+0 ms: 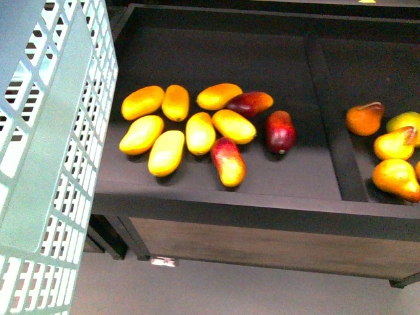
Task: Pick mango and avocado into basket
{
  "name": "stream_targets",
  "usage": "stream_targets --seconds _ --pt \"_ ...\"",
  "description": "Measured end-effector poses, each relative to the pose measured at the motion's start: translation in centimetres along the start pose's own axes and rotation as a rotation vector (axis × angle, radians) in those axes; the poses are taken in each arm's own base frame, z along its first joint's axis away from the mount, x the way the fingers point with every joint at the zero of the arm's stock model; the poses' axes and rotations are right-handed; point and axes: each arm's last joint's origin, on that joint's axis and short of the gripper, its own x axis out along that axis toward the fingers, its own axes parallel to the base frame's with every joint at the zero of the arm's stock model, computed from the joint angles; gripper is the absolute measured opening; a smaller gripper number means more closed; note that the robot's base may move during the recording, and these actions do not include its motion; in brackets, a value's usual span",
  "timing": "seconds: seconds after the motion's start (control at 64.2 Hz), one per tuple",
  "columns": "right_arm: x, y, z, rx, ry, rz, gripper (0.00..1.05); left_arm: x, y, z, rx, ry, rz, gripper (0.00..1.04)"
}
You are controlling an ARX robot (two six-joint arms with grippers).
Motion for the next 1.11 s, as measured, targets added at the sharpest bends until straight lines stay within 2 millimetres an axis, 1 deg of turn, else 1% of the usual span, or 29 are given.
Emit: stream_targets --seconds 1.105 --pt "0.0 0.02 -0.01 0.0 0.001 0.006 0.96 0.03 -0.04 0.02 0.003 -0.002 0.0 0.14"
